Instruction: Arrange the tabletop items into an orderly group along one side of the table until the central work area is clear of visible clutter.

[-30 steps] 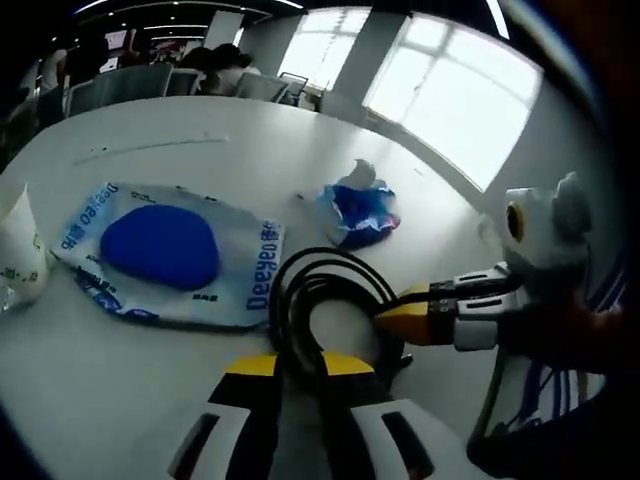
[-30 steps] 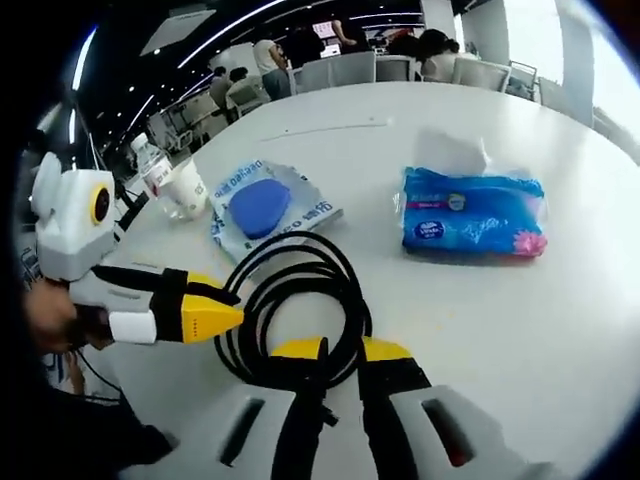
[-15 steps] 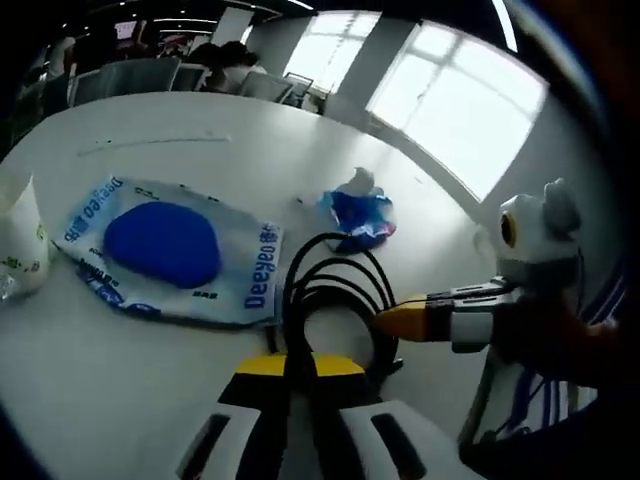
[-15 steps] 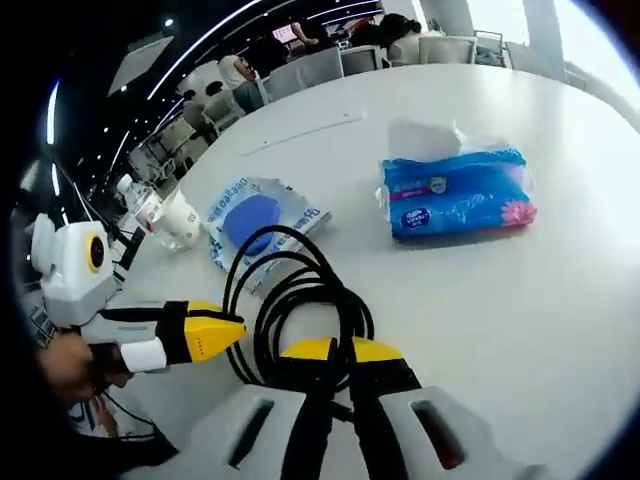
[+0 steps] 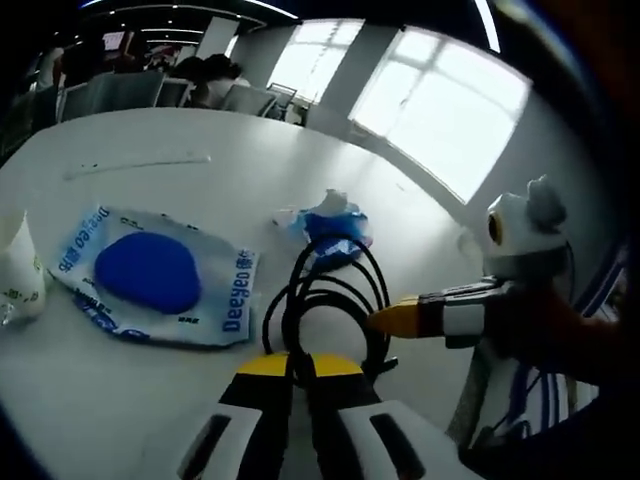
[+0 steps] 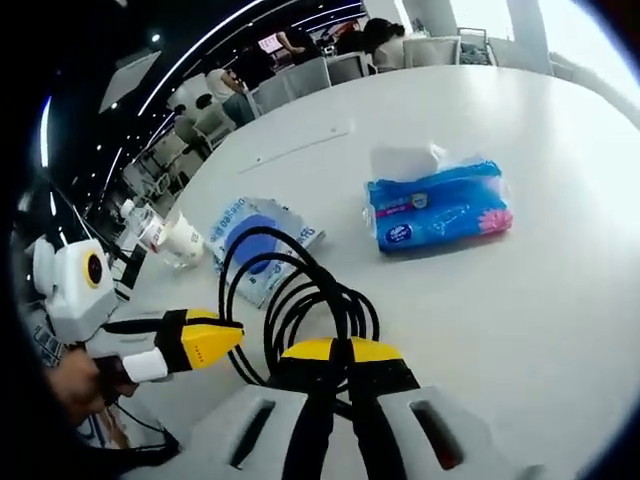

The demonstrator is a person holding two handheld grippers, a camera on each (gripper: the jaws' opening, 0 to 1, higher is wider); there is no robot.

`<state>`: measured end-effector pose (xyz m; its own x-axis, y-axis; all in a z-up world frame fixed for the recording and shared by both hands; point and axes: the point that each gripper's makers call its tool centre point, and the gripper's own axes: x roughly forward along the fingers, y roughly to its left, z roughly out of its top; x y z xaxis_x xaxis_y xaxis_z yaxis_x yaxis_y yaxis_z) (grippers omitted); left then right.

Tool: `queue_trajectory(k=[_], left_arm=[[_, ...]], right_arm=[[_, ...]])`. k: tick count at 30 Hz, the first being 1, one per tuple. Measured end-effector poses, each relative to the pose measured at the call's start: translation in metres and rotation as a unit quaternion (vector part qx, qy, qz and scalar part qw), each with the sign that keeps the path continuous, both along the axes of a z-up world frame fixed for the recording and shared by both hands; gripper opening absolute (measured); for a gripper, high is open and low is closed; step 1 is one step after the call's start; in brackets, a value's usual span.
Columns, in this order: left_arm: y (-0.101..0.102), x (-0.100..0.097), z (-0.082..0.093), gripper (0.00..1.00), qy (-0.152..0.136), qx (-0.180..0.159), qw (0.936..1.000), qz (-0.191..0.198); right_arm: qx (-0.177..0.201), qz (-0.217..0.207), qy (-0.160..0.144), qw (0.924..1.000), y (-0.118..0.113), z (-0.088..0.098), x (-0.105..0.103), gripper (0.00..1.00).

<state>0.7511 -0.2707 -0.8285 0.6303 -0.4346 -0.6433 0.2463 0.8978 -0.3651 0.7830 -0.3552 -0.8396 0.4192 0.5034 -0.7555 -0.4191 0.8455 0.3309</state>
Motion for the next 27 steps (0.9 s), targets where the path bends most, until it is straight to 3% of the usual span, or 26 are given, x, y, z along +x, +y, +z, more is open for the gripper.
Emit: queue_trajectory(k=[5, 14, 19, 27], left_arm=[[-0.011, 0.005, 0.007, 0.02, -0.007, -0.006, 0.9998, -0.015], [-0.039, 0.009, 0.012, 0.02, -0.017, -0.01, 0.9984, -0.053], [-0.049, 0.011, 0.006, 0.03, -0.012, -0.004, 0.9974, -0.071], [-0.059, 0.014, -0.005, 0.03, -0.008, 0.008, 0.9957, -0.092]], right_arm=[[-0.002, -0.009, -0.004, 1.0, -0.011, 0.008, 0.001, 0.0], [-0.015, -0.033, -0.001, 0.9994, -0.04, 0.006, 0.004, 0.0], [-0.03, -0.034, 0.0, 0.999, -0.049, 0.001, 0.004, 0.0], [-0.061, -0.019, -0.006, 0.9979, -0.059, -0.024, 0.0, 0.01]])
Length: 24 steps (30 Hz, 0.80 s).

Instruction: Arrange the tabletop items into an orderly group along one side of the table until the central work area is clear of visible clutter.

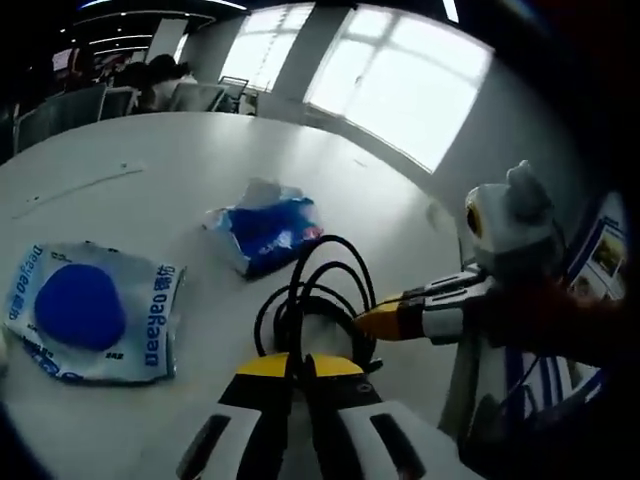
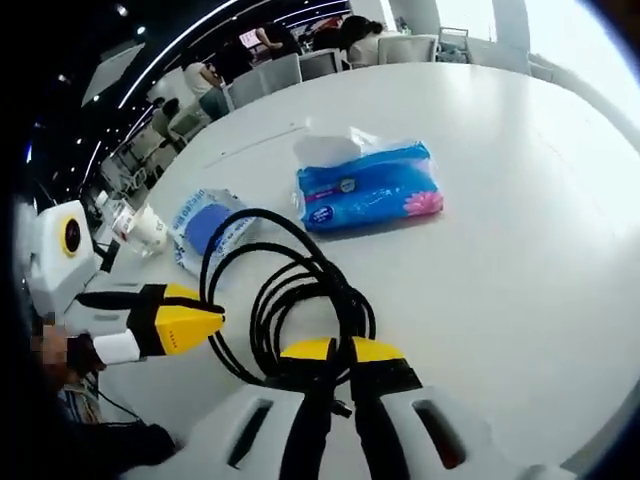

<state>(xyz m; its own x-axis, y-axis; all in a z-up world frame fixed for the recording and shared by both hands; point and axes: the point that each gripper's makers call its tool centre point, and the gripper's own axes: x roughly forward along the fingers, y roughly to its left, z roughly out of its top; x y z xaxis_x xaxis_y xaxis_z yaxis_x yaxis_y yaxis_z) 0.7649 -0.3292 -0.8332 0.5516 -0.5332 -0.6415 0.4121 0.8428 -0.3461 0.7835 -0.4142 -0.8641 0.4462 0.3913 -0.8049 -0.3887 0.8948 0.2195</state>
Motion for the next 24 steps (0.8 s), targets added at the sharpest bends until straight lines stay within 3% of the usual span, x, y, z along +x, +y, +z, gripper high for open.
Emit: queue_trajectory(k=[16, 24], left_arm=[[0.002, 0.004, -0.003, 0.06, -0.026, 0.033, 0.9986, -0.032], [0.016, 0.006, 0.006, 0.09, -0.039, 0.03, 0.9985, -0.024]], right_arm=[[-0.05, 0.051, -0.056, 0.9959, -0.002, 0.004, 0.007, 0.06], [-0.054, 0.045, -0.066, 0.9953, -0.002, 0.007, 0.008, 0.17]])
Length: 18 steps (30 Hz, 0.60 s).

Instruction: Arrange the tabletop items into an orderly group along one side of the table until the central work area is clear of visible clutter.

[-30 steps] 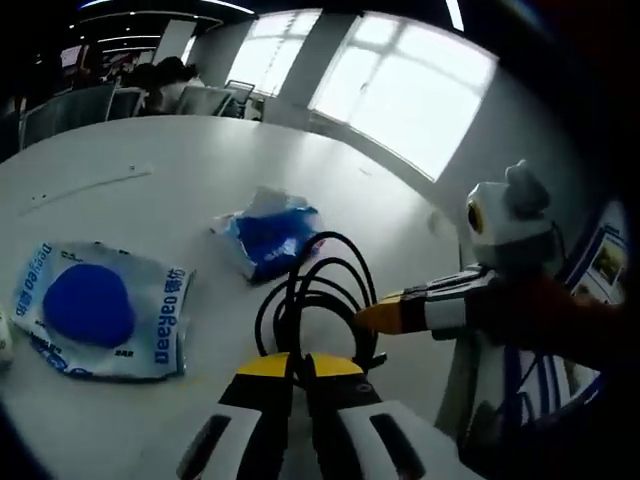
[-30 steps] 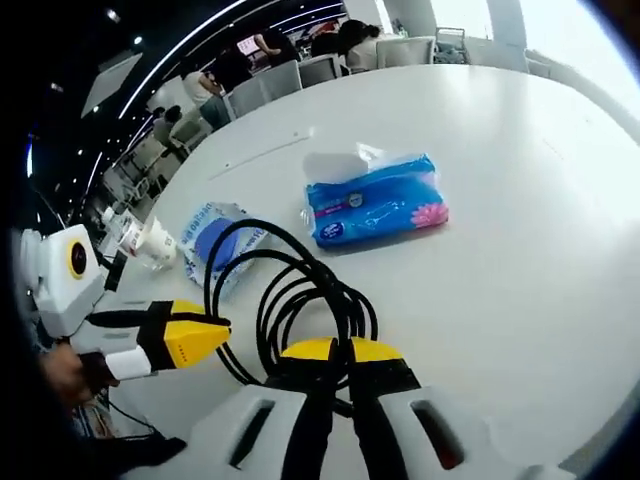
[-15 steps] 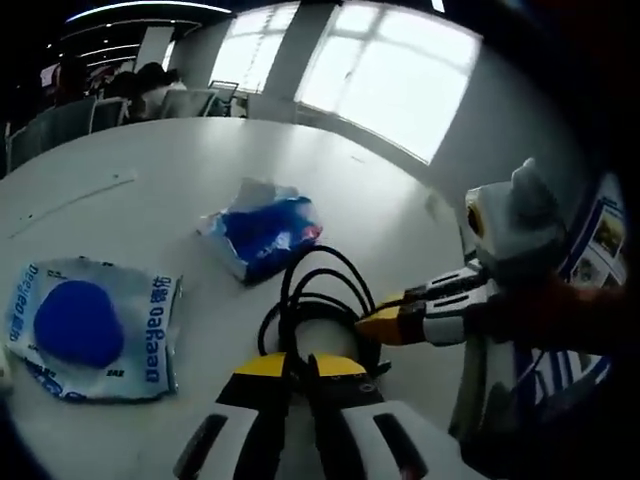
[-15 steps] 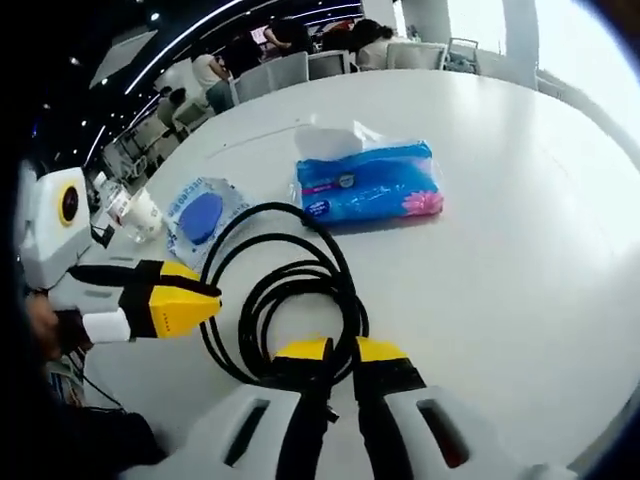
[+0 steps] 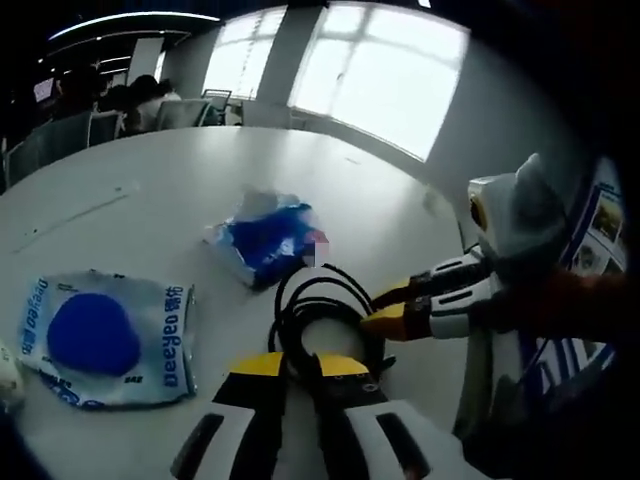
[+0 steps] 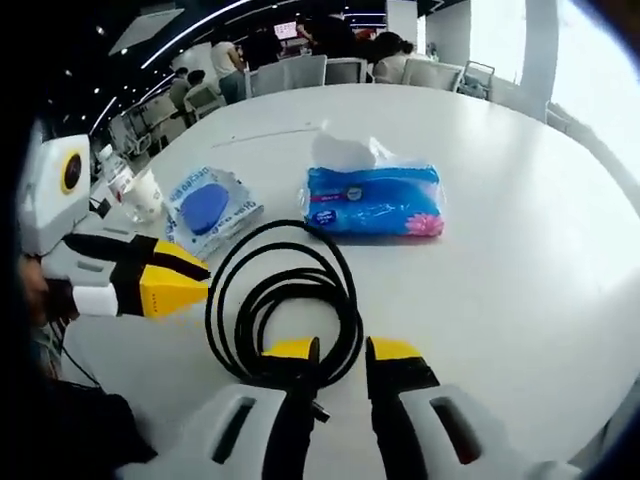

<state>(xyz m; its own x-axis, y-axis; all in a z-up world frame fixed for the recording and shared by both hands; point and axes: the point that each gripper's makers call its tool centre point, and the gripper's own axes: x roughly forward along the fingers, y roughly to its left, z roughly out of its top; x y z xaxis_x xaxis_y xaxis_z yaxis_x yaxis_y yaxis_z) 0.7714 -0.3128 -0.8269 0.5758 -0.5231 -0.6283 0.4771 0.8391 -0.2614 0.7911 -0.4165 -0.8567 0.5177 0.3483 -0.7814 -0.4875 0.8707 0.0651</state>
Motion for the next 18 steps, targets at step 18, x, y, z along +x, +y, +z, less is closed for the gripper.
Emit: queue_trajectory(k=[18], left_arm=[[0.077, 0.002, 0.015, 0.19, 0.006, 0.018, 0.9992, 0.035]], right_arm=[[0.042, -0.028, -0.009, 0.9987, 0.036, 0.026, -0.006, 0.31]])
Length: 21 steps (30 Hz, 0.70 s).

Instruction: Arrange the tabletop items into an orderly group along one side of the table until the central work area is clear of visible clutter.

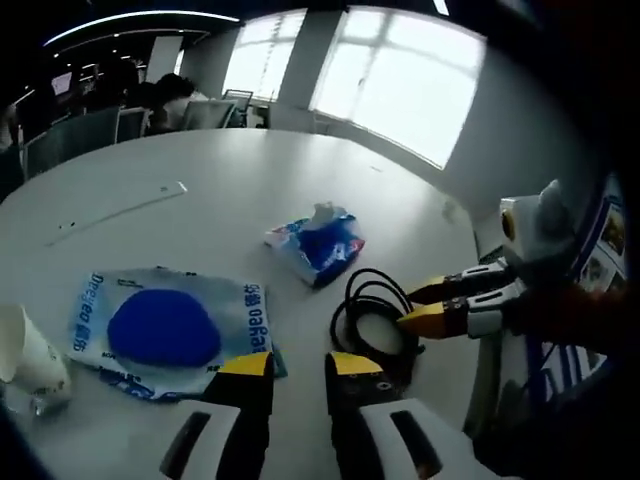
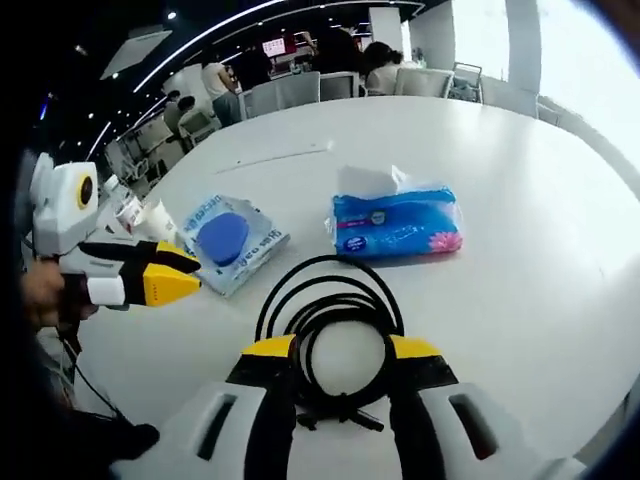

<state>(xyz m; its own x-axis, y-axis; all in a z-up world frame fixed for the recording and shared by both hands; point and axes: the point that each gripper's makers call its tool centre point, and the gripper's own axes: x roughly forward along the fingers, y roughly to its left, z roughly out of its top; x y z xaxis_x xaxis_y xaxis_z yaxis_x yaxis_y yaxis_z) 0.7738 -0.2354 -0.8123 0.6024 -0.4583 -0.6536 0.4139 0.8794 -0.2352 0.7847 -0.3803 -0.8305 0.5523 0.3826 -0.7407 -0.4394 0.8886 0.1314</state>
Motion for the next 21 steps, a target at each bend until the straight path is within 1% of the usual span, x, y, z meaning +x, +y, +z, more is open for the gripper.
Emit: queue_trajectory(k=[3, 6, 9, 12, 13, 15, 21], left_arm=[[0.017, 0.002, 0.005, 0.19, 0.001, 0.008, 1.0, 0.0], [0.029, 0.007, 0.008, 0.2, 0.0, 0.016, 0.9999, -0.001], [0.045, 0.016, 0.012, 0.22, 0.004, 0.013, 0.9999, 0.01], [0.059, 0.023, 0.013, 0.24, 0.0, 0.028, 0.9995, 0.012], [0.066, 0.026, 0.013, 0.26, -0.006, 0.037, 0.9992, 0.013], [0.072, 0.029, 0.012, 0.3, -0.007, 0.043, 0.999, 0.013], [0.097, 0.041, 0.009, 0.31, 0.005, 0.057, 0.9983, 0.012]], right_arm=[[0.012, -0.005, -0.007, 0.9999, 0.01, 0.006, 0.0, 0.31], [0.019, -0.004, -0.009, 0.9998, 0.018, 0.011, -0.003, 0.32], [0.027, -0.002, -0.009, 0.9996, 0.029, 0.012, -0.005, 0.32], [0.036, -0.002, -0.009, 0.9993, 0.038, 0.014, -0.006, 0.32], [0.037, -0.001, -0.01, 0.9993, 0.043, 0.015, -0.006, 0.32], [0.043, 0.003, -0.007, 0.999, 0.05, 0.014, -0.005, 0.34], [0.051, 0.007, -0.006, 0.9986, 0.067, 0.015, -0.005, 0.35]])
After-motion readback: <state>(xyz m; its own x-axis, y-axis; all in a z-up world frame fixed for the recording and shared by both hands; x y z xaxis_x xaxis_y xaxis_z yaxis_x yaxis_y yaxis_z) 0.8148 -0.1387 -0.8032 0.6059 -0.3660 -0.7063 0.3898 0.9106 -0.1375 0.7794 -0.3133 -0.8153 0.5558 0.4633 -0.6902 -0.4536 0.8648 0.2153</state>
